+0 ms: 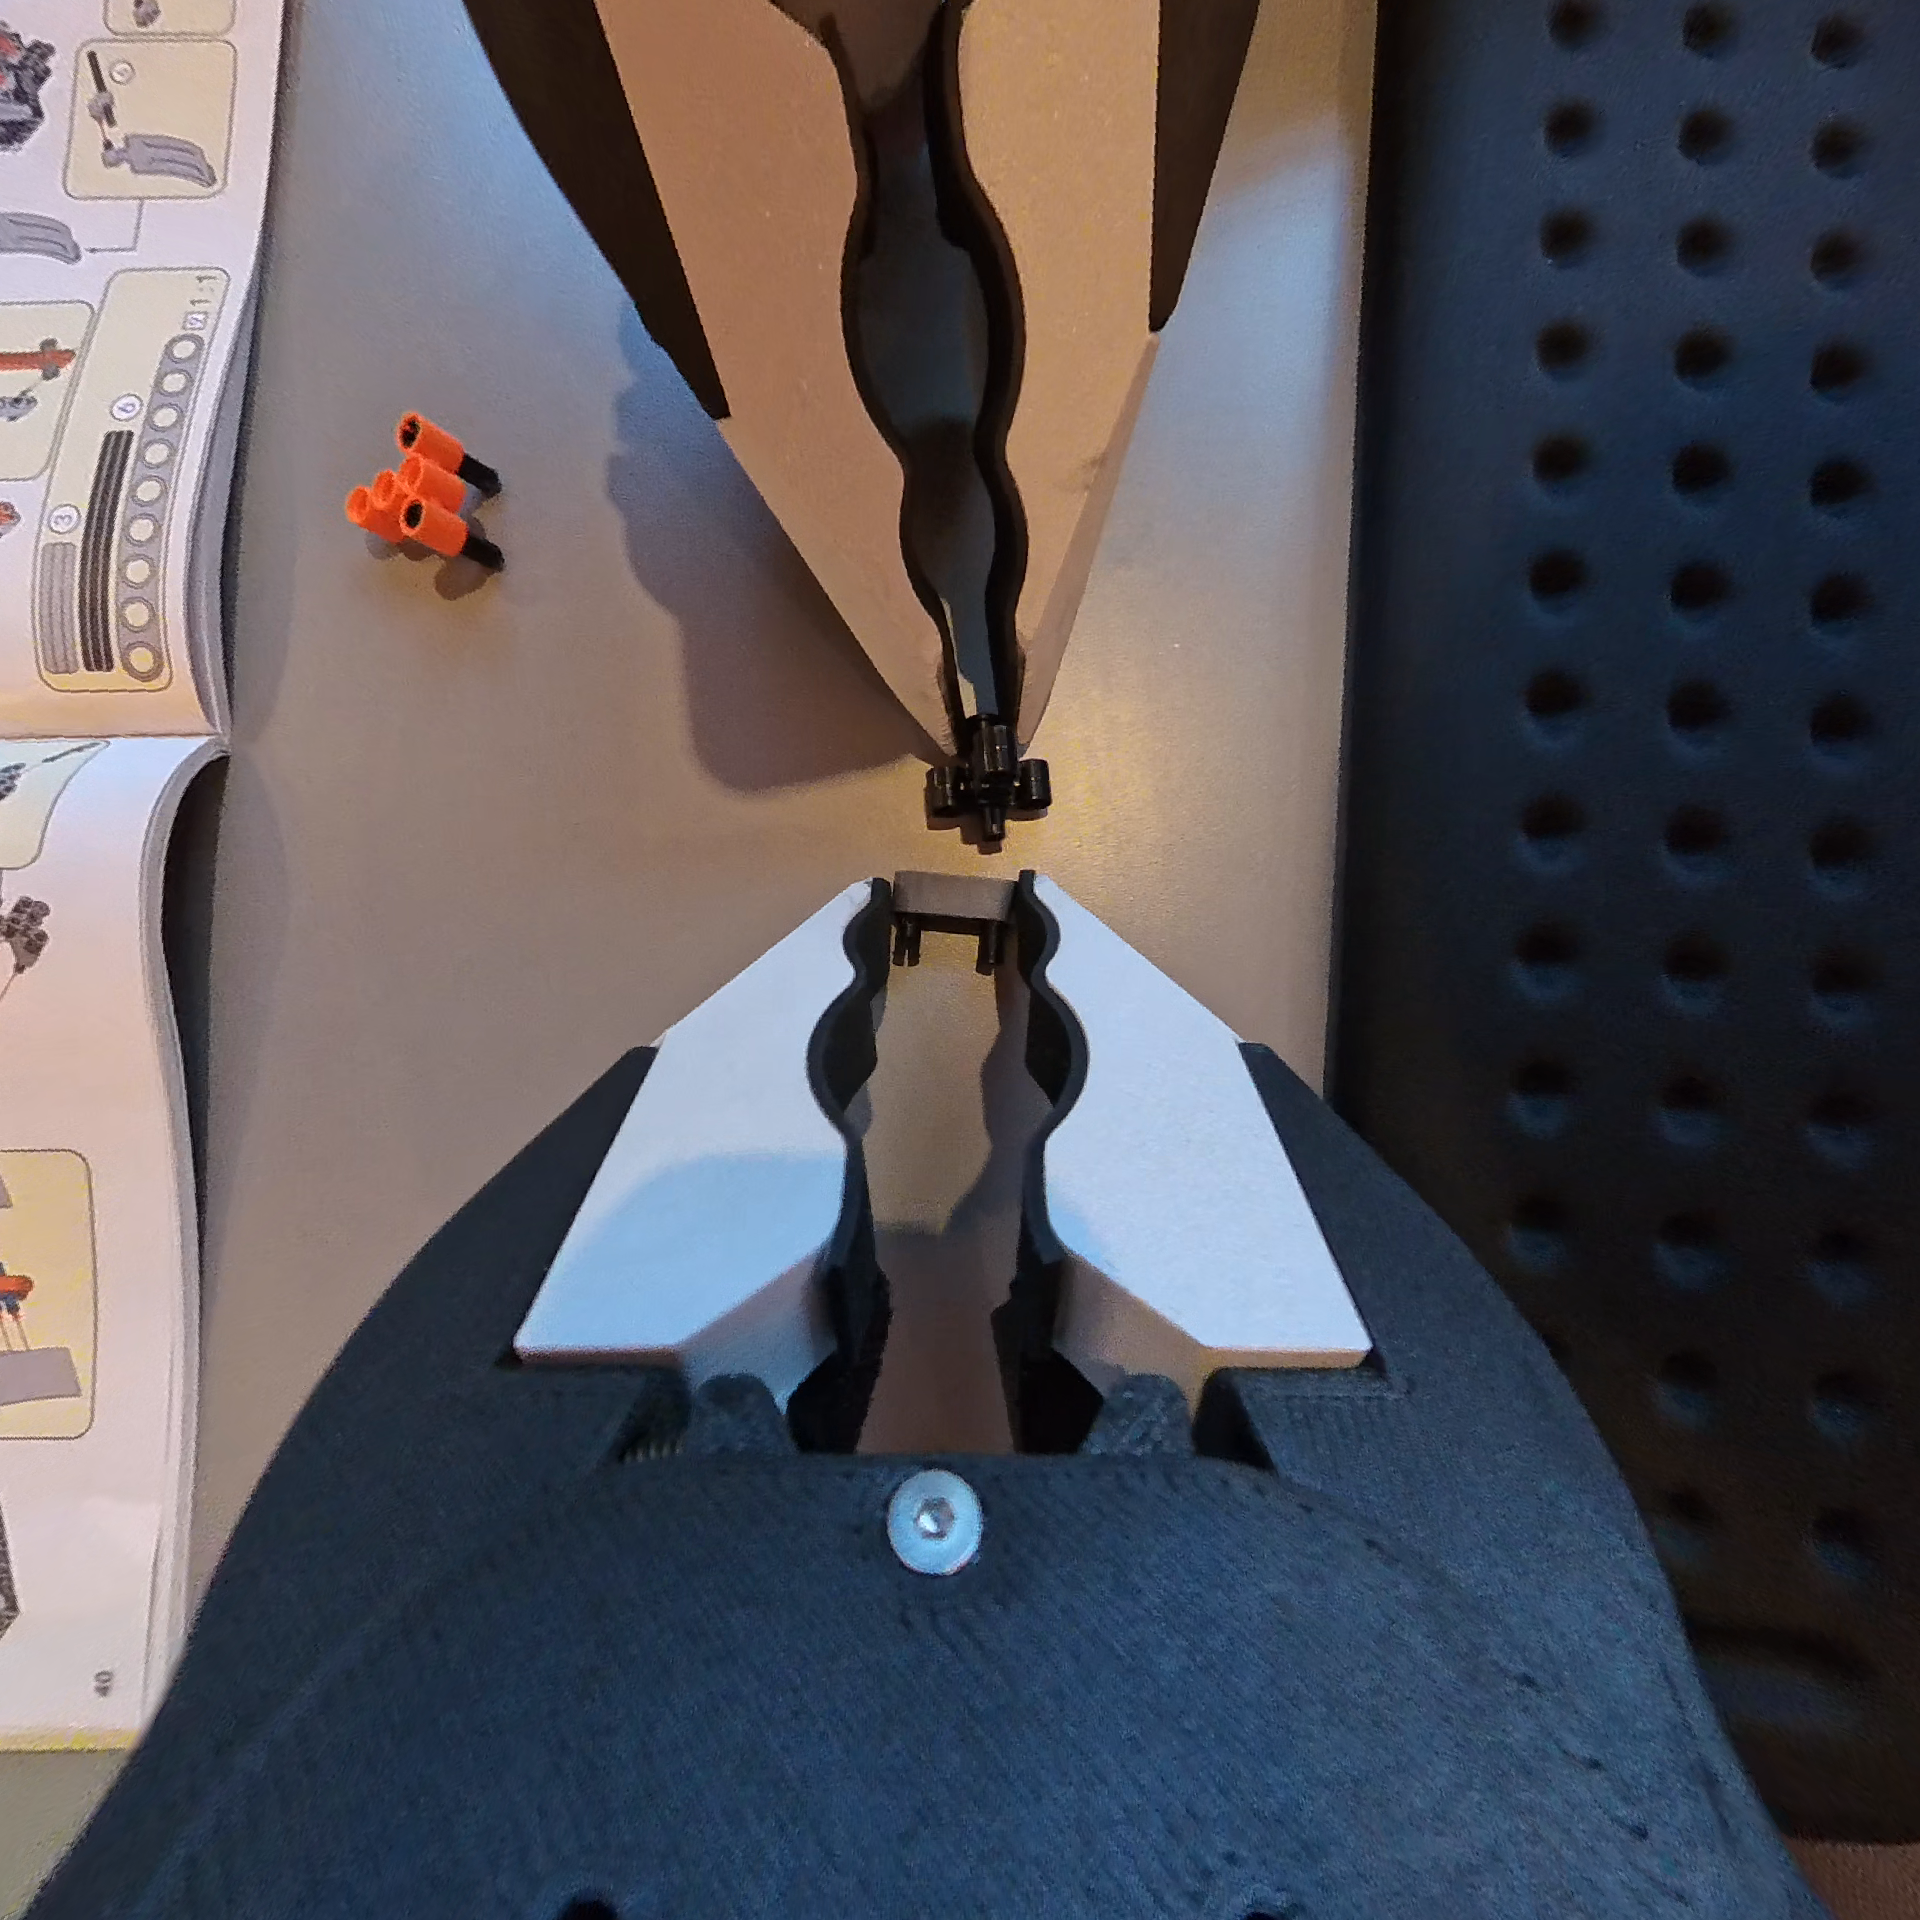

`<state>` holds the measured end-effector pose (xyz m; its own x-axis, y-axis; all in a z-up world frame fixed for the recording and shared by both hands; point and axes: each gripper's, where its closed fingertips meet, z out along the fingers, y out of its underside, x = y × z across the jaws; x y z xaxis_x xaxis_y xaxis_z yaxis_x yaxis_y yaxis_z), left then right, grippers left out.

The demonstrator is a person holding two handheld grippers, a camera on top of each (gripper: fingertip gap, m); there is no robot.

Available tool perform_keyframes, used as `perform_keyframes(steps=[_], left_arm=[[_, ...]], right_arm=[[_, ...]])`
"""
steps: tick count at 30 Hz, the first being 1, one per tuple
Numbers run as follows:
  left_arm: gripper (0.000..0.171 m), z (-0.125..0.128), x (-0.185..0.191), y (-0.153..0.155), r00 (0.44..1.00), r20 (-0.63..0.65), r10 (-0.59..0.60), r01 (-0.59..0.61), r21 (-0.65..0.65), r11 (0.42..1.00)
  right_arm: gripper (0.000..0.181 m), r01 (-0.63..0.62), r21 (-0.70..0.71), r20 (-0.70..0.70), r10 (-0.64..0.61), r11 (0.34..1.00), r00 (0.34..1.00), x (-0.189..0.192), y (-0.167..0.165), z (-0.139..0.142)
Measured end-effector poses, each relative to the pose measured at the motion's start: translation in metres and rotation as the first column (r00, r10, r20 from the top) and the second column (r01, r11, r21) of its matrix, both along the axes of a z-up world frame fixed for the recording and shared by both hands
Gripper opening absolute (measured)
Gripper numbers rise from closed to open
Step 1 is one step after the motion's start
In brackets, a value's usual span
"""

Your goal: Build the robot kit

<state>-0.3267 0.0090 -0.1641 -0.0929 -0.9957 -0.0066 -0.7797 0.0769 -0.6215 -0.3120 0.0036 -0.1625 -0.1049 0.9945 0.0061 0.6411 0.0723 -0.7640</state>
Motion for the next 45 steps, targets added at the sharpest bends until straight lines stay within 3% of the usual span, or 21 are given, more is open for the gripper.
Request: perform_keyframes(steps=[11, 18, 29, 45], left_arm=[[0.02, 0.0, 0.004, -0.003, 1.0, 0.021, 0.012, -0.013, 0.049, 0.999], [0.02, 0.001, 0.005, -0.01, 0.997, 0.07, 0.026, -0.026, 0.01, 1.0], [0.02, 0.002, 0.003, -0.008, 0.974, 0.148, 0.17, -0.17, -0.009, 0.985], [0.02, 0.002, -0.002, -0.007, 0.944, 0.19, 0.272, -0.28, 0.019, 0.96]], right_arm=[[0.005, 0.025, 0.015, -0.006, -0.025, 1.0, 1.0, -0.003, 0.004, 0.0], [0.005, 0.033, -0.008, -0.008, -0.033, 0.999, 0.999, -0.004, 0.004, 0.001], [0.004, 0.141, -0.068, -0.002, -0.141, 0.988, 0.99, -0.006, 0.004, 0.001], [0.003, 0.256, -0.002, -0.01, -0.256, 0.967, 0.967, -0.013, 0.004, 0.001]])
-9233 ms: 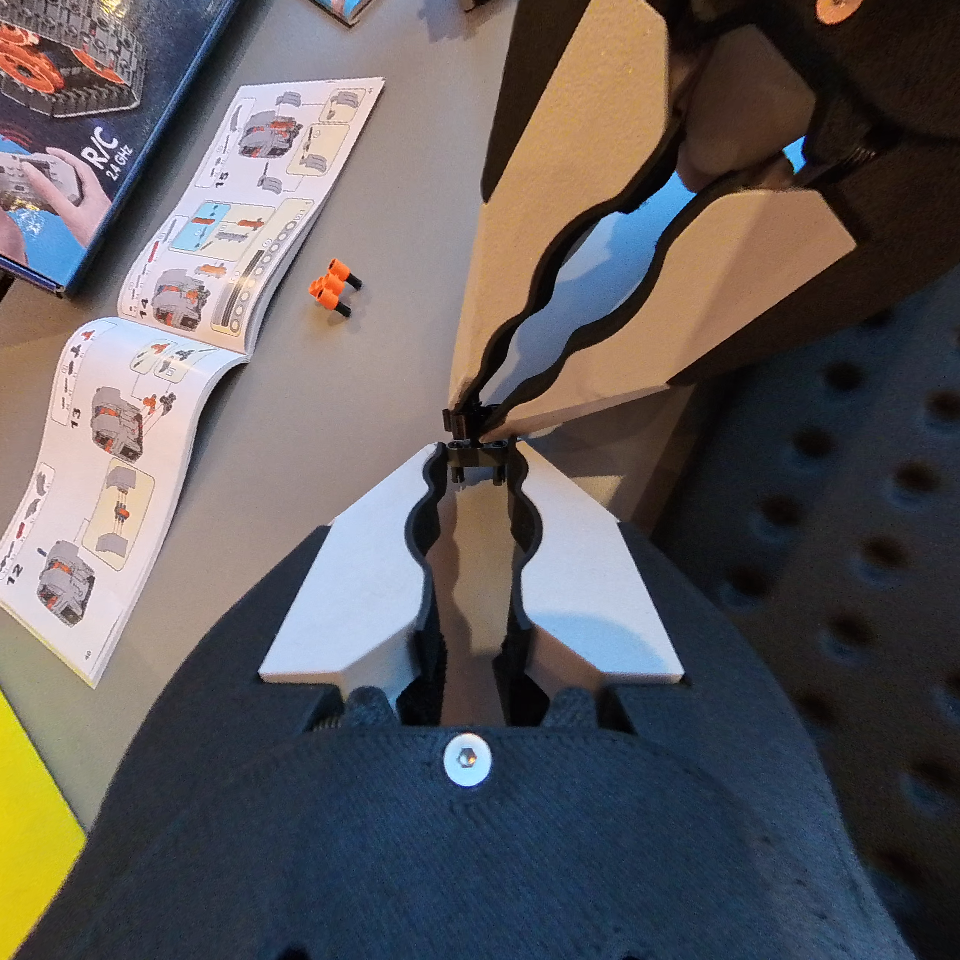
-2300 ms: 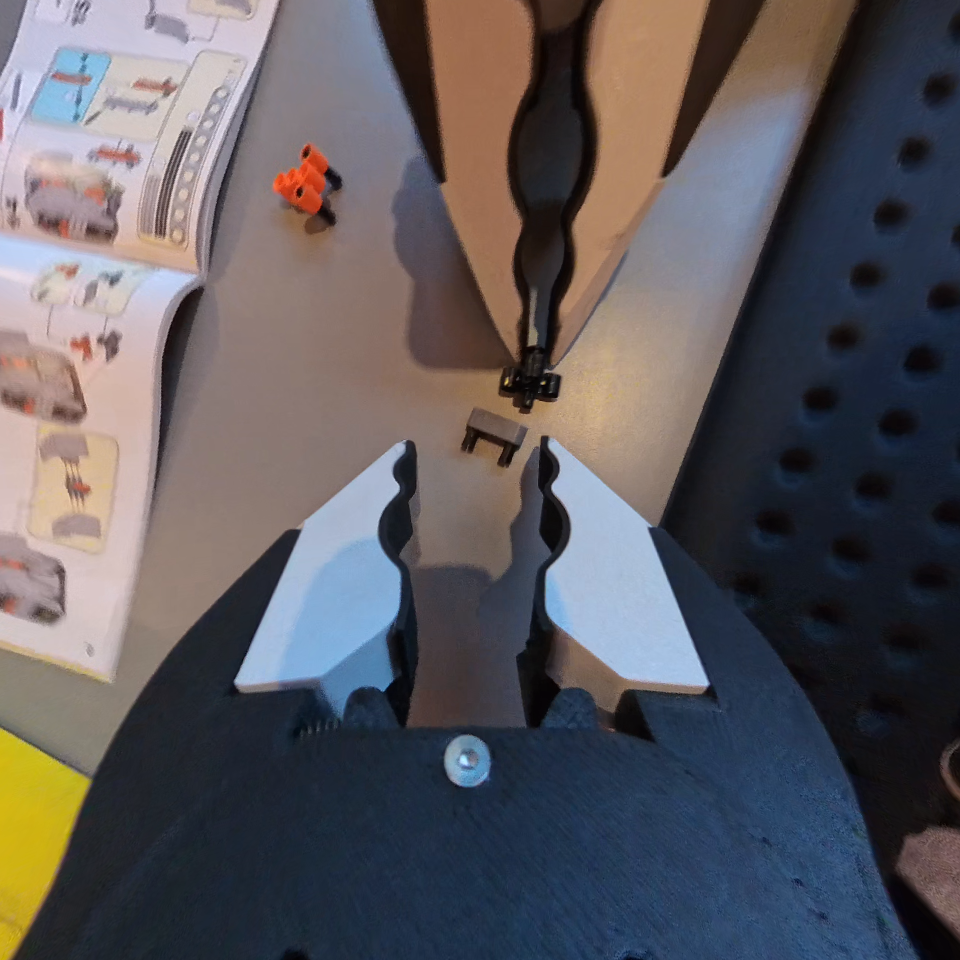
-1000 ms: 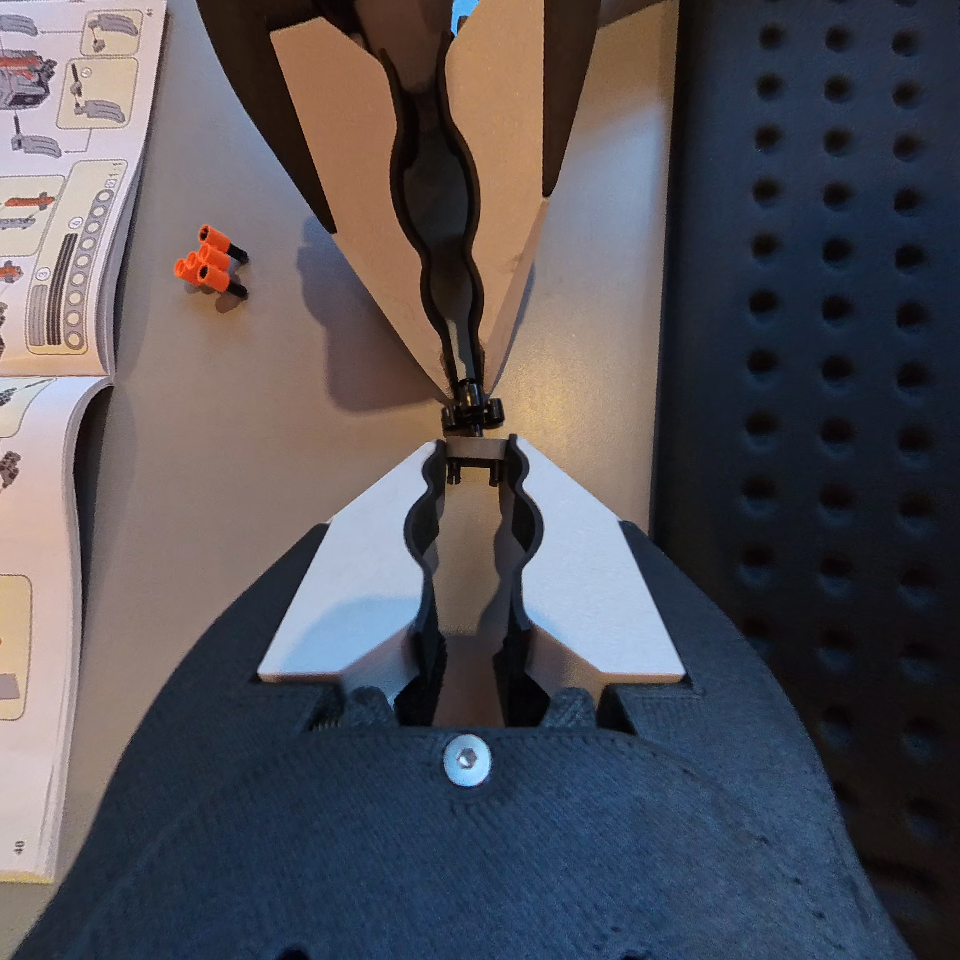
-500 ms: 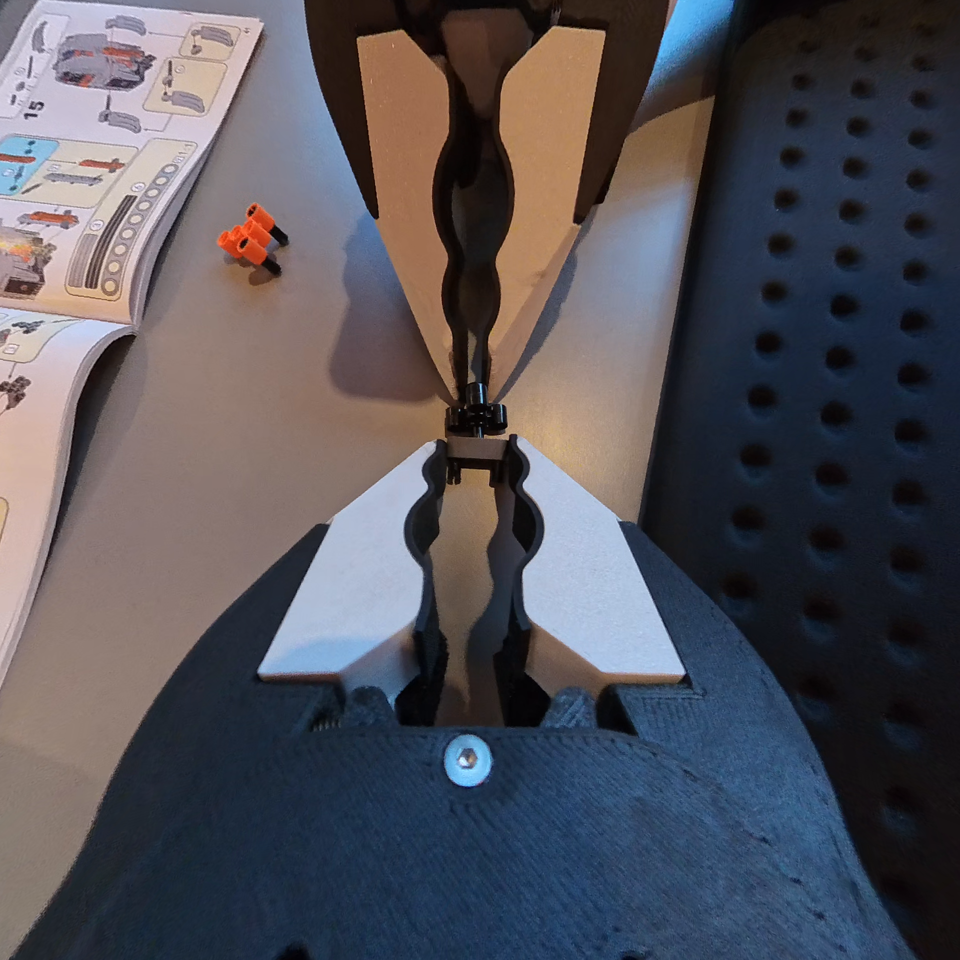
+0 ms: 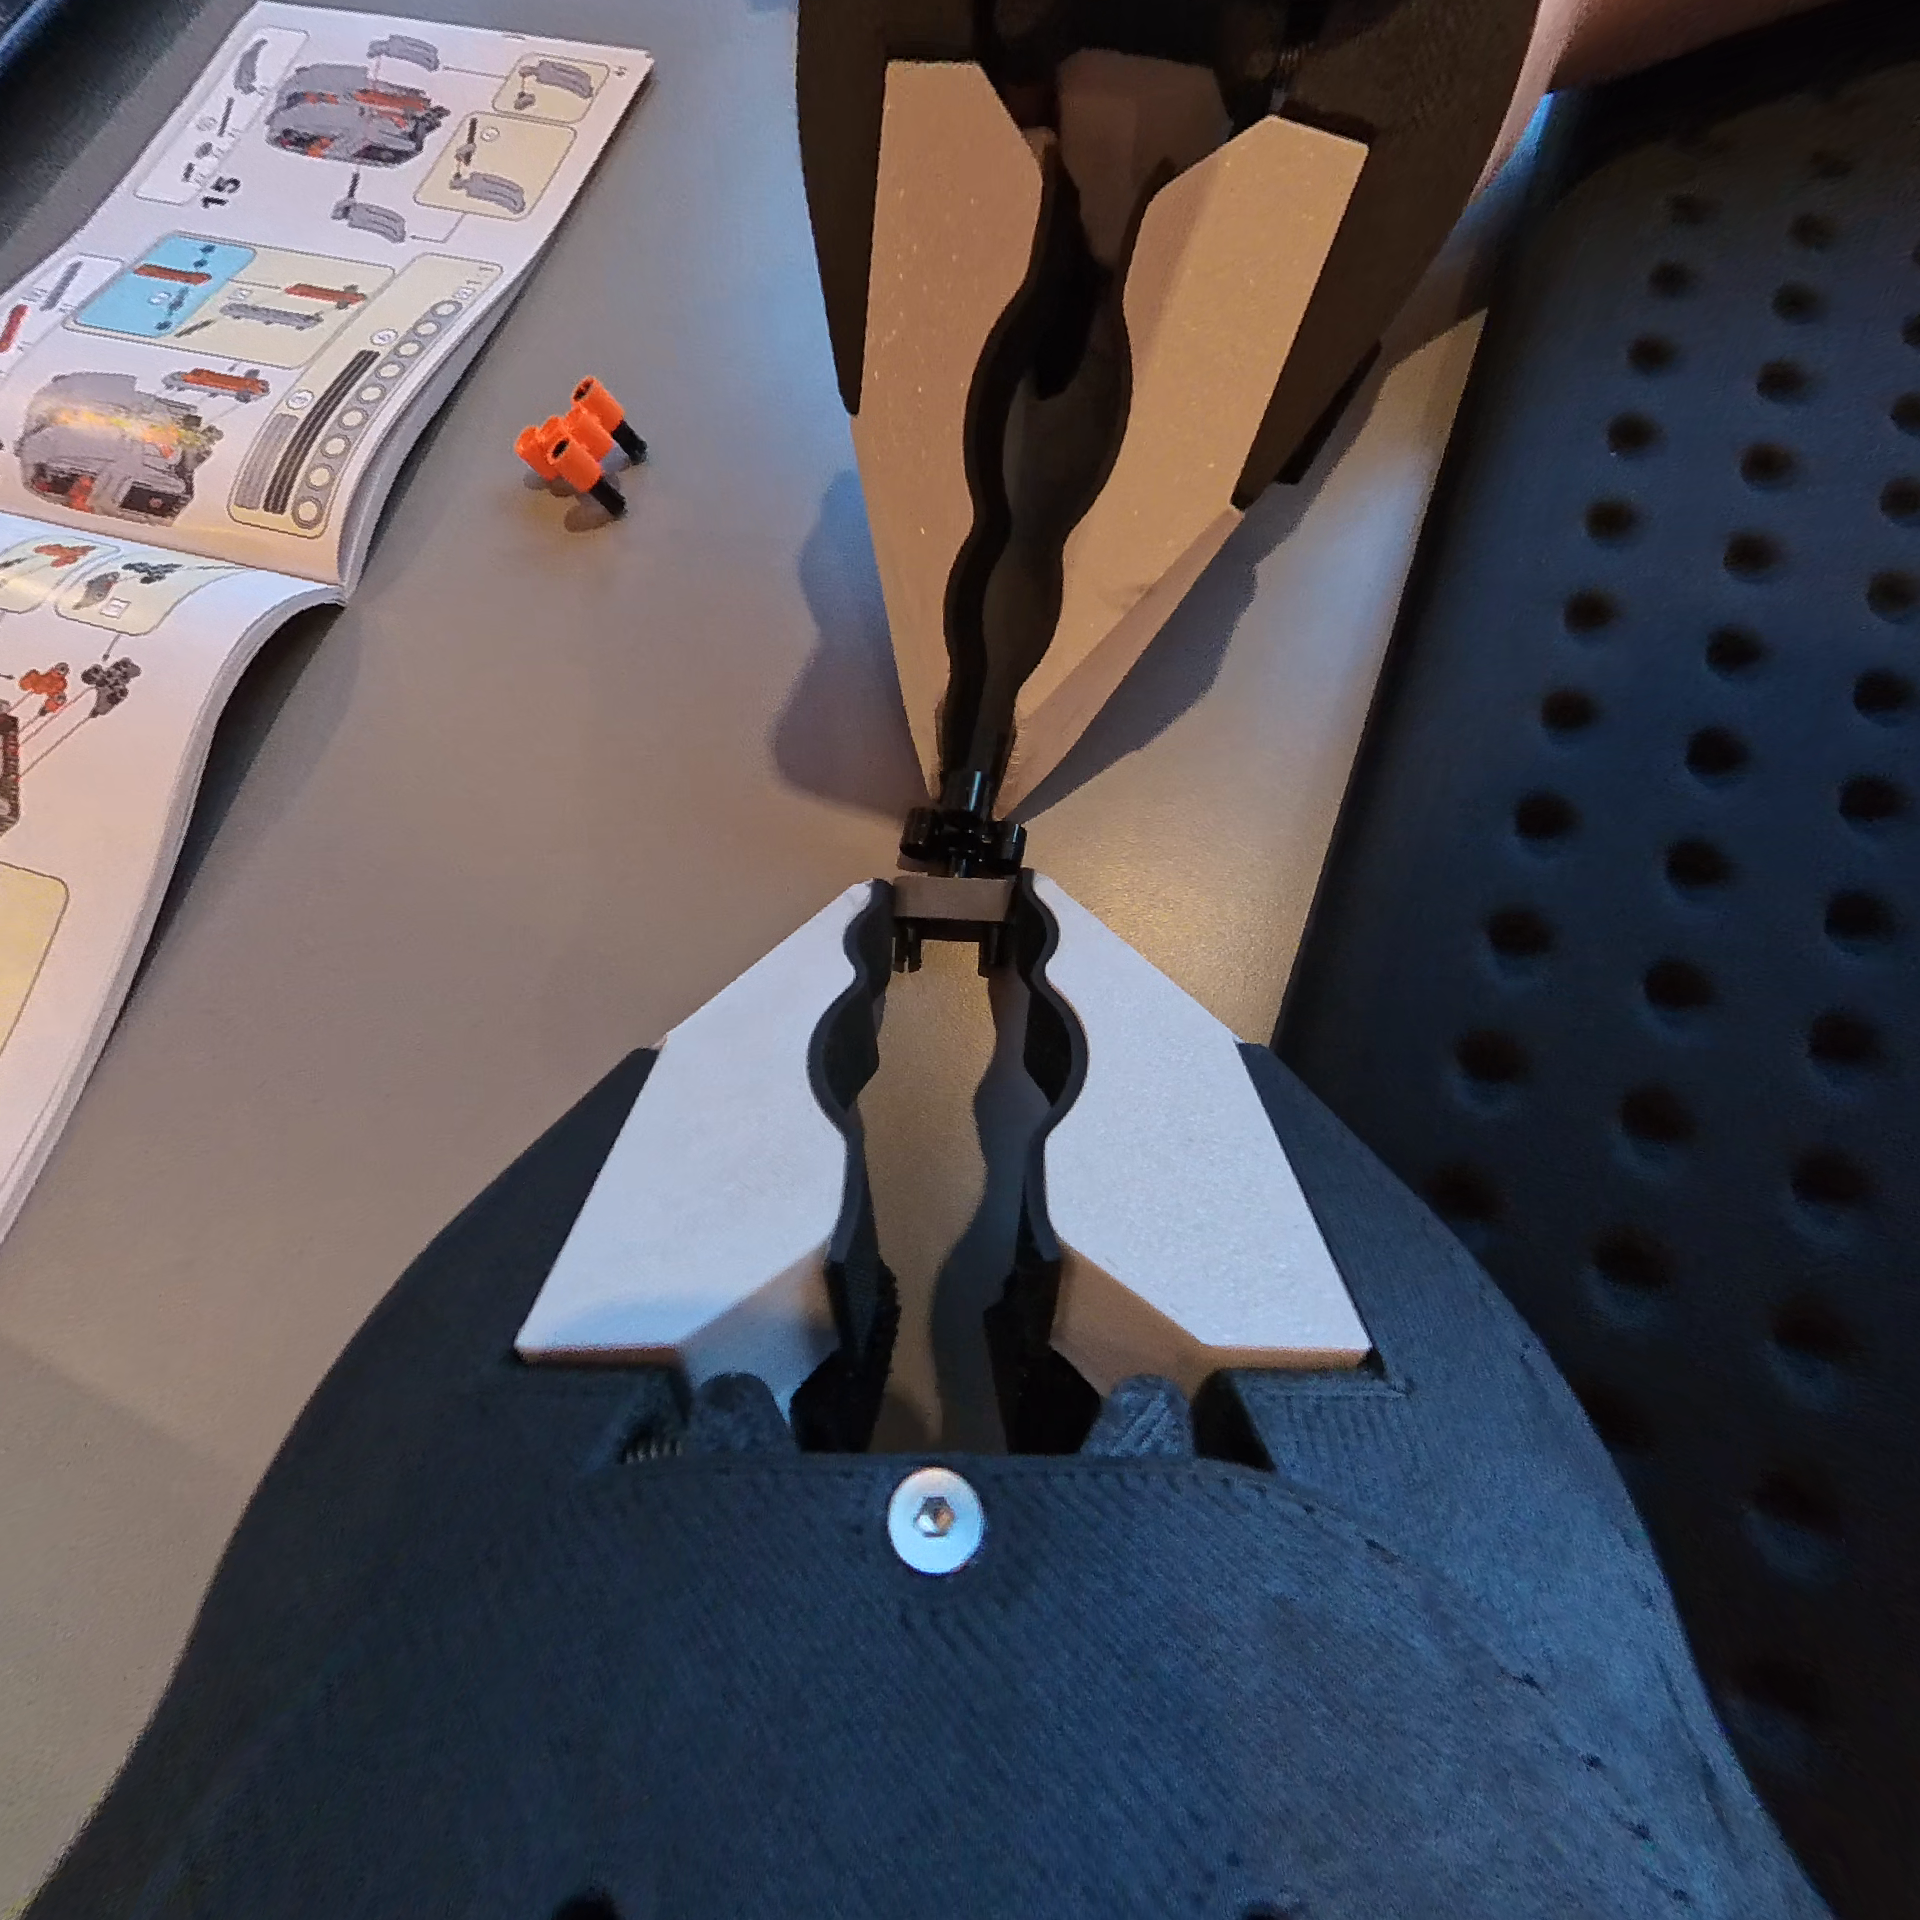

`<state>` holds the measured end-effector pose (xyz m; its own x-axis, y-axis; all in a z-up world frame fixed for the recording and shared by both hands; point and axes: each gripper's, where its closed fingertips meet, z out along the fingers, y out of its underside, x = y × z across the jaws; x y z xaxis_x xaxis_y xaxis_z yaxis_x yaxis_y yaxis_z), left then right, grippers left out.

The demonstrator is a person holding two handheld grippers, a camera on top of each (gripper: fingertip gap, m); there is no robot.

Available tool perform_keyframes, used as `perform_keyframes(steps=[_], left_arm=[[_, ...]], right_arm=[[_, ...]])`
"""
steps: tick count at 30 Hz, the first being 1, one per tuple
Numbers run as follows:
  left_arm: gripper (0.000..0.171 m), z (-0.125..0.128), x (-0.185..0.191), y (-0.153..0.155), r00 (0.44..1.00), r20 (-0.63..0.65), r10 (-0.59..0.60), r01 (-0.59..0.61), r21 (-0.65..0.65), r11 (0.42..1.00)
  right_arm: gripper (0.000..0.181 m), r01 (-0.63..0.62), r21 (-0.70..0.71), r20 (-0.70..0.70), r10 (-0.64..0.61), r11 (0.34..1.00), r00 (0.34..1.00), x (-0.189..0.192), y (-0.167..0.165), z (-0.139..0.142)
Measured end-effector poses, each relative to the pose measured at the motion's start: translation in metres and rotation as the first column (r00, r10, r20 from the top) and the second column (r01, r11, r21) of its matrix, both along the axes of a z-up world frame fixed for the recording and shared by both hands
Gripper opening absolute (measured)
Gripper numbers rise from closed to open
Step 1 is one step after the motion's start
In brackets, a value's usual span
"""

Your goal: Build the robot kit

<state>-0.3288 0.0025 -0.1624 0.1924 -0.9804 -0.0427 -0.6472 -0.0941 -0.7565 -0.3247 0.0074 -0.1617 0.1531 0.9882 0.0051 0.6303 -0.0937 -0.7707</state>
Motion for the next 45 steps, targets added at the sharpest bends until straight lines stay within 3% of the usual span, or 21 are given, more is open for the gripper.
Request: perform_keyframes(steps=[9, 21, 28, 36, 45], left_arm=[[0.02, 0.0, 0.001, -0.005, 1.0, -0.01, -0.029, 0.029, 0.026, 0.999], [0.019, 0.002, 0.001, -0.009, 0.992, -0.125, -0.031, 0.051, 0.158, 0.986], [0.02, 0.003, 0.0, -0.01, 0.982, -0.19, -0.003, 0.064, 0.315, 0.947], [0.02, 0.005, 0.002, -0.011, 0.984, -0.174, 0.028, 0.042, 0.389, 0.92], [0.02, 0.005, 0.002, -0.012, 0.975, -0.224, 0.011, 0.097, 0.464, 0.88]], right_arm=[[0.002, -0.062, 0.058, 0.029, 0.06, 0.996, 0.998, 0.001, -0.006, 0.0], [0.003, -0.102, 0.166, 0.085, 0.089, 0.981, 0.992, 0.0, -0.01, 0.0], [0.003, -0.09, 0.287, 0.099, 0.064, 0.954, 0.993, 0.0, -0.012, 0.005], [0.003, -0.061, 0.321, 0.05, 0.047, 0.945, 0.998, 0.002, -0.013, 0.009], [0.003, -0.068, 0.421, 0.064, 0.045, 0.904, 0.997, 0.001, -0.015, 0.012]])
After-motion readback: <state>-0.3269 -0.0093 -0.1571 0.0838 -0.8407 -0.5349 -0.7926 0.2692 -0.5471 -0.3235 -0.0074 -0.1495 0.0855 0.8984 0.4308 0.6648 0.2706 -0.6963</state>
